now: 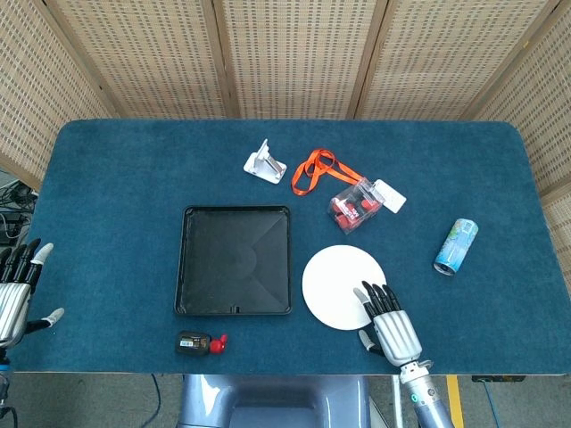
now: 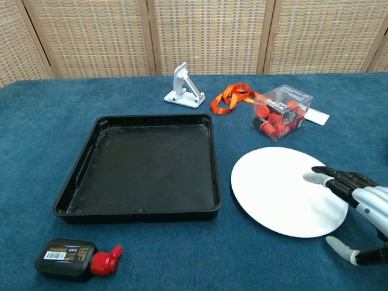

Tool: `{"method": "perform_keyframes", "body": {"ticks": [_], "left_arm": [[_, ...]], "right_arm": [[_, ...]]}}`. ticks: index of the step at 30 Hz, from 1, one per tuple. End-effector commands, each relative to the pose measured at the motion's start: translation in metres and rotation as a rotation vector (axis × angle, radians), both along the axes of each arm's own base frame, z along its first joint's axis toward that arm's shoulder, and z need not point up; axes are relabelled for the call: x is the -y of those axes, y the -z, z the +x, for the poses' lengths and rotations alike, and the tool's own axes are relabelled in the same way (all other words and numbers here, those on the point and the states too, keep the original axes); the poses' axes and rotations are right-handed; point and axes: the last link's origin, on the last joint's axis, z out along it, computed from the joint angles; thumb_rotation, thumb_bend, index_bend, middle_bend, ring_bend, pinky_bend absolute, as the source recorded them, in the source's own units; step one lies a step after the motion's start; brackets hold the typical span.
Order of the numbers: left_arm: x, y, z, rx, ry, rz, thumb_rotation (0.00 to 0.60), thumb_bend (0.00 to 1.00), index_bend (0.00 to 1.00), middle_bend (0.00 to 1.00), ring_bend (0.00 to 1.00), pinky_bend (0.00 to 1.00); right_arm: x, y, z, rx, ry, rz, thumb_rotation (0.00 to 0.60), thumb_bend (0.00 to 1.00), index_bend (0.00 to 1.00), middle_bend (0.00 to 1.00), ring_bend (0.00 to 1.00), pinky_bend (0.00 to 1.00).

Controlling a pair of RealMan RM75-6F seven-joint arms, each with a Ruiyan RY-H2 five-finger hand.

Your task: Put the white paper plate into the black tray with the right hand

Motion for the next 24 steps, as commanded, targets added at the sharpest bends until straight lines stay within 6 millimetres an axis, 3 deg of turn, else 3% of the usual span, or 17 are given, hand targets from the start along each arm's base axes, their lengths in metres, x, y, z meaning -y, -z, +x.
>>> {"method": "perform_keyframes", "body": {"ticks": [1, 24], "left_arm": [[0.0, 0.0, 0.0, -0.001, 0.0, -0.001, 0.6, 0.05, 0.0, 0.0, 0.0, 0.0], [-0.001, -0.002, 0.0, 0.019, 0.019, 0.028, 0.6, 0.05, 0.0, 0.0, 0.0, 0.0]], "right_arm": [[0.002, 0.002, 0.001, 0.004, 0.002, 0.002, 0.6, 0.58, 0.12, 0.0, 0.0, 0.0], [0.012, 0.018, 0.005, 0.029, 0.019, -0.019, 0.6, 0.58, 0.16, 0.0, 0.0, 0.0]]}}
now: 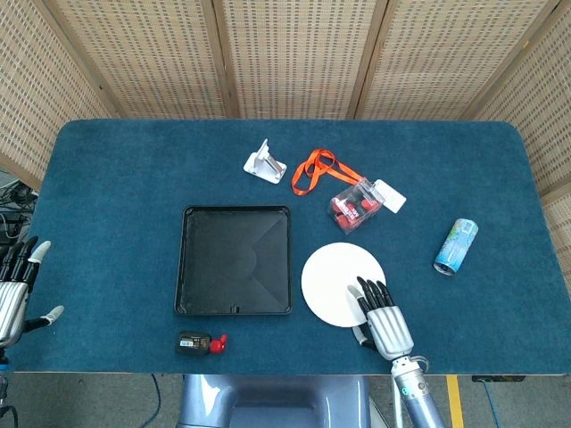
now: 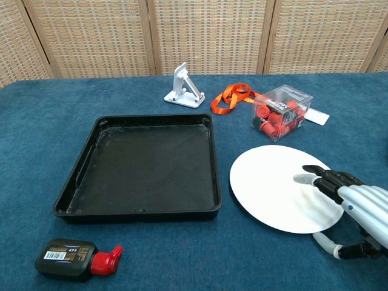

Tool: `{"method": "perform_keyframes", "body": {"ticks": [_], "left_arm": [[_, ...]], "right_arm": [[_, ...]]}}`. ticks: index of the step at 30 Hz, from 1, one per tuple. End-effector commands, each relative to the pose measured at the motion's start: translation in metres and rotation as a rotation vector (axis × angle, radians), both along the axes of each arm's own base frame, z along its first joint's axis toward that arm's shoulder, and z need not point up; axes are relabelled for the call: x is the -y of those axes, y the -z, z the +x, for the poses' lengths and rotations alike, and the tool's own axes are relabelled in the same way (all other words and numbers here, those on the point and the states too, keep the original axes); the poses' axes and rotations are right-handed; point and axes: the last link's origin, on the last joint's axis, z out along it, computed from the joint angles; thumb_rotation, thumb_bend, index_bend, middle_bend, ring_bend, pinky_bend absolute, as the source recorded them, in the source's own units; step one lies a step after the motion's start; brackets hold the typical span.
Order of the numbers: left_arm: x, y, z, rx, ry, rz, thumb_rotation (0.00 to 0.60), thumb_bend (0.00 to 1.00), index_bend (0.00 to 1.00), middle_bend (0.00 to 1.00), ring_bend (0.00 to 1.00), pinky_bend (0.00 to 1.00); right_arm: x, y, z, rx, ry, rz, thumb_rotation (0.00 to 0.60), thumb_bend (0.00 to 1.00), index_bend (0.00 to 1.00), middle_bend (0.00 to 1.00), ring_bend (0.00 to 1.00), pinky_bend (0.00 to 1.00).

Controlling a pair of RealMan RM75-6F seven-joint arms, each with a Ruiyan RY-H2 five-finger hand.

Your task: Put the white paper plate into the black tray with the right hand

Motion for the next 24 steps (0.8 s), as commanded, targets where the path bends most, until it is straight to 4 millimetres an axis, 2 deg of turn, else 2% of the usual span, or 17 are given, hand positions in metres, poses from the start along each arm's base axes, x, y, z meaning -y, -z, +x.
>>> {"method": "perform_keyframes", "body": {"ticks": [1, 14, 17, 20, 22, 24], "left_arm": [[0.0, 0.0, 0.0, 0.001, -0.002, 0.001, 0.6, 0.05, 0.0, 0.0, 0.0, 0.0], [-0.001, 0.001, -0.001, -0.002, -0.009, -0.007, 0.6, 0.05, 0.0, 0.0, 0.0, 0.0], [-0.001, 0.002, -0.001, -0.004, -0.008, -0.011, 0.6, 0.05, 0.0, 0.0, 0.0, 0.0], [-0.001, 0.001, -0.001, -0.003, -0.009, -0.009, 0.6, 0.05, 0.0, 0.0, 0.0, 0.0], [-0.001, 0.001, -0.001, -0.002, -0.01, -0.008, 0.6, 0.05, 0.0, 0.0, 0.0, 0.0], [-0.001, 0.001, -0.001, -0.001, -0.01, -0.008, 0.6, 0.05, 0.0, 0.0, 0.0, 0.0]], "right_arm": [[0.001, 0.001, -0.001, 0.001, 0.004, 0.0, 0.6, 0.58, 0.17, 0.0, 0.0, 0.0], [0.01, 0.007, -0.001, 0.022, 0.017, -0.015, 0.6, 0.58, 0.24, 0.0, 0.0, 0.0], [0.013, 0.007, 0.004, 0.045, 0.011, -0.035, 0.6, 0.58, 0.28, 0.0, 0.0, 0.0], [0.016, 0.006, 0.006, 0.05, 0.001, -0.057, 0.6, 0.57, 0.4, 0.01, 0.0, 0.0], [0.016, 0.006, 0.006, 0.052, -0.004, -0.069, 0.6, 0.54, 0.51, 0.07, 0.0, 0.0], [0.016, 0.005, 0.007, 0.057, -0.013, -0.086, 0.6, 0.52, 0.56, 0.11, 0.0, 0.01]]}}
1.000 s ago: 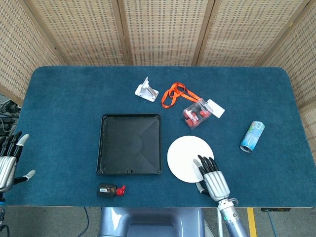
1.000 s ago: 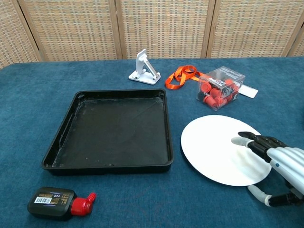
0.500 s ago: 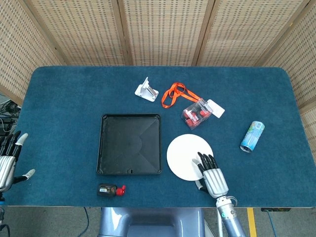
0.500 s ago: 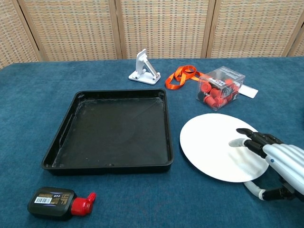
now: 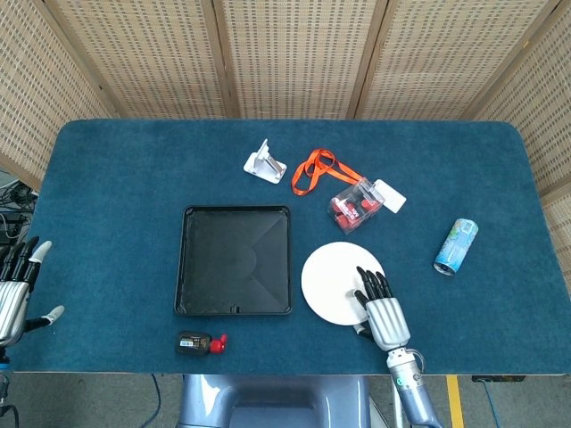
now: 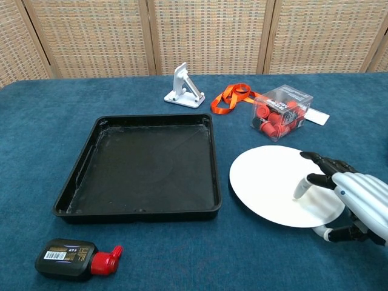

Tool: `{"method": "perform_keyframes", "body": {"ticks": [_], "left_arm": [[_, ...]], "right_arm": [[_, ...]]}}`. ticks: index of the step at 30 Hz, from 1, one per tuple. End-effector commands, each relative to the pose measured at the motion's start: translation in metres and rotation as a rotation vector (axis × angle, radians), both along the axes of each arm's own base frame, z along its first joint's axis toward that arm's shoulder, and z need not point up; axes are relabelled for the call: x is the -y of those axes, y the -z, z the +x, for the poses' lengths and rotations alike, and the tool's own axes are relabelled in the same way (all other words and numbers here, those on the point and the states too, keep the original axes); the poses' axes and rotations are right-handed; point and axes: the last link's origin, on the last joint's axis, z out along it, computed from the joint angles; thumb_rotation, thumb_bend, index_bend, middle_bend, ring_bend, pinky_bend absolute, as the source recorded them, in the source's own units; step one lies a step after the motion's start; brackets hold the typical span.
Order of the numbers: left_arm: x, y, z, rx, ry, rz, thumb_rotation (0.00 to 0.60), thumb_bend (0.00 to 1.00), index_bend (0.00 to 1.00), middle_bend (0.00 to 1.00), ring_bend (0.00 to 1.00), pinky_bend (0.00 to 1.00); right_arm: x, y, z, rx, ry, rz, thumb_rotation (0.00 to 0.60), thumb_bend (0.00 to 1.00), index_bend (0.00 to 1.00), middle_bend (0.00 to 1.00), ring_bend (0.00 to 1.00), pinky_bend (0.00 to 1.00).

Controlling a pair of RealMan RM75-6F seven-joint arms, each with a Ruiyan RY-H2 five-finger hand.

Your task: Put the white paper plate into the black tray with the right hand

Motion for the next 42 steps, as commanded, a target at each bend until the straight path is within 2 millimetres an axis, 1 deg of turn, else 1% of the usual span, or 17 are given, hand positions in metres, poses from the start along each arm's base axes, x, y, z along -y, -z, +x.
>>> {"method": "perform_keyframes", "body": {"ticks": [1, 4, 9, 15, 25, 28, 35, 39, 42], "left_arm": [[0.0, 0.0, 0.0, 0.0, 0.0, -0.001, 0.6, 0.05, 0.0, 0.0, 0.0, 0.0], [0.0, 0.0, 0.0, 0.001, 0.001, 0.0, 0.6, 0.05, 0.0, 0.0, 0.0, 0.0], [0.0, -0.001, 0.0, 0.004, 0.001, 0.003, 0.6, 0.05, 0.0, 0.0, 0.0, 0.0], [0.0, 0.0, 0.0, 0.004, 0.001, 0.001, 0.6, 0.05, 0.0, 0.0, 0.0, 0.0], [-0.001, 0.0, 0.0, 0.008, 0.0, 0.0, 0.6, 0.05, 0.0, 0.0, 0.0, 0.0], [-0.001, -0.001, 0.0, 0.009, 0.0, 0.001, 0.6, 0.05, 0.0, 0.0, 0.0, 0.0], [-0.001, -0.001, 0.0, 0.01, 0.0, 0.001, 0.6, 0.05, 0.0, 0.0, 0.0, 0.0], [-0.001, -0.001, 0.0, 0.009, -0.001, 0.0, 0.6, 0.05, 0.0, 0.0, 0.0, 0.0], [-0.001, -0.001, 0.0, 0.009, -0.001, 0.002, 0.6, 0.05, 0.0, 0.0, 0.0, 0.0]], "right_arm": [[0.0, -0.001, 0.001, 0.009, -0.015, -0.027, 0.6, 0.52, 0.57, 0.13, 0.0, 0.01], [0.001, -0.003, 0.002, 0.024, -0.022, -0.041, 0.6, 0.5, 0.61, 0.17, 0.0, 0.02], [0.002, -0.005, 0.003, 0.032, -0.031, -0.057, 0.6, 0.47, 0.64, 0.21, 0.0, 0.04], [0.002, -0.005, 0.003, 0.033, -0.035, -0.06, 0.6, 0.46, 0.65, 0.21, 0.0, 0.05], [0.003, -0.005, 0.003, 0.042, -0.035, -0.066, 0.6, 0.58, 0.67, 0.22, 0.0, 0.05], [0.003, -0.005, 0.003, 0.043, -0.034, -0.068, 0.6, 0.6, 0.67, 0.22, 0.0, 0.05], [0.006, -0.01, 0.006, 0.033, -0.06, -0.092, 0.6, 0.61, 0.67, 0.22, 0.0, 0.05], [0.014, -0.017, 0.01, 0.035, -0.085, -0.128, 0.6, 0.61, 0.67, 0.22, 0.0, 0.05], [0.023, -0.027, 0.018, 0.039, -0.119, -0.166, 0.6, 0.61, 0.67, 0.22, 0.0, 0.06]]}}
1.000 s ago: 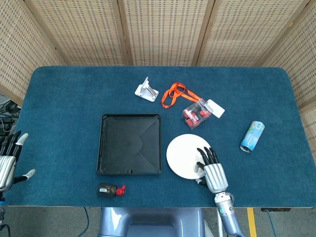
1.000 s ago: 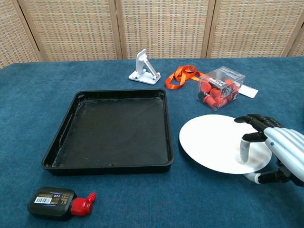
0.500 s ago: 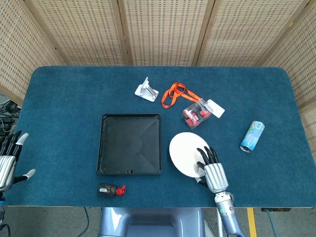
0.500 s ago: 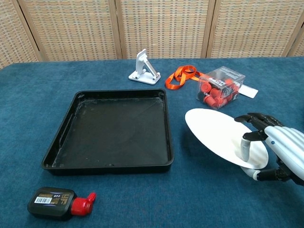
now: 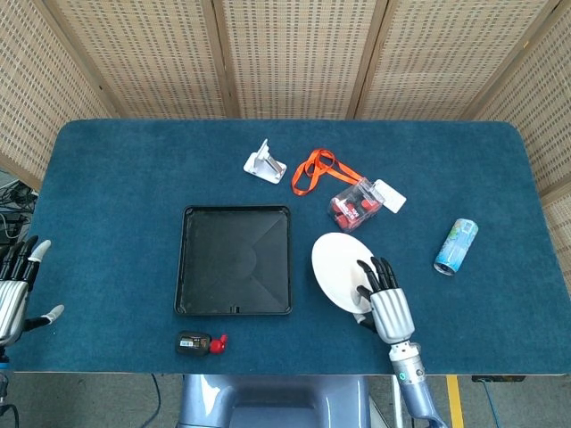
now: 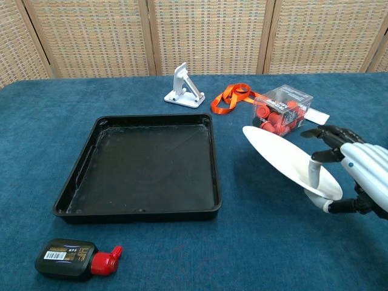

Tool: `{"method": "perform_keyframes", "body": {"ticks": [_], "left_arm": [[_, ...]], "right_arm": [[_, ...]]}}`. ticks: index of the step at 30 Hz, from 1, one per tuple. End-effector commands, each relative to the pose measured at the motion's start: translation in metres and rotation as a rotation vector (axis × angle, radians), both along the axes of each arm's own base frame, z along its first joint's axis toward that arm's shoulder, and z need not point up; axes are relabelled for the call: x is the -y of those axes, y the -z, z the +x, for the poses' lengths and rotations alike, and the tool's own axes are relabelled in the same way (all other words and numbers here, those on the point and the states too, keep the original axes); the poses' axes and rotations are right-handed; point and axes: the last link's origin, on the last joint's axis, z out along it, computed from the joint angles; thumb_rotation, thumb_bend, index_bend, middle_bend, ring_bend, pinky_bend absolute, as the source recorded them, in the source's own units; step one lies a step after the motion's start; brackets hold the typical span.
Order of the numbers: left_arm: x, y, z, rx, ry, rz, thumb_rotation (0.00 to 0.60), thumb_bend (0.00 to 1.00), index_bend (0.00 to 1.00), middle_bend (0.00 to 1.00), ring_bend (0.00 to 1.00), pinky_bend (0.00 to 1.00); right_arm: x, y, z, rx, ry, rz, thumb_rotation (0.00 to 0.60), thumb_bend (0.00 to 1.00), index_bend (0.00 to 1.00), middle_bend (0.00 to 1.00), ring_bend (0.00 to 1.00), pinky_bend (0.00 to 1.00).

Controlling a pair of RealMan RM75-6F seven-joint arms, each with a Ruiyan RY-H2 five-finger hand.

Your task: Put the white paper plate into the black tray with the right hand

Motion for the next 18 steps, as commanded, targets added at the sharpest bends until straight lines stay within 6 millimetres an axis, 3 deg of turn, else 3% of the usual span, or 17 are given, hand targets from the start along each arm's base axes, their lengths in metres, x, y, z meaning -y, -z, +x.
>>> {"method": "perform_keyframes", "body": {"ticks": [1, 7, 18], "left_arm": [[0.0, 0.0, 0.0, 0.0, 0.0, 0.001, 0.6, 0.05, 0.0, 0.0, 0.0, 0.0], [0.0, -0.001, 0.0, 0.0, 0.0, 0.001, 0.6, 0.05, 0.0, 0.0, 0.0, 0.0], [-0.001, -0.003, -0.001, 0.009, -0.005, 0.007, 0.6, 0.05, 0.0, 0.0, 0.0, 0.0]], "right_arm": [[0.008, -0.01, 0.007, 0.003, -0.034, -0.035, 0.6, 0.61, 0.67, 0.22, 0.0, 0.06], [0.019, -0.023, 0.028, 0.015, -0.104, -0.077, 0.6, 0.61, 0.67, 0.23, 0.0, 0.07], [0.031, -0.023, 0.067, 0.04, -0.178, -0.069, 0.6, 0.61, 0.68, 0.23, 0.0, 0.08]]}}
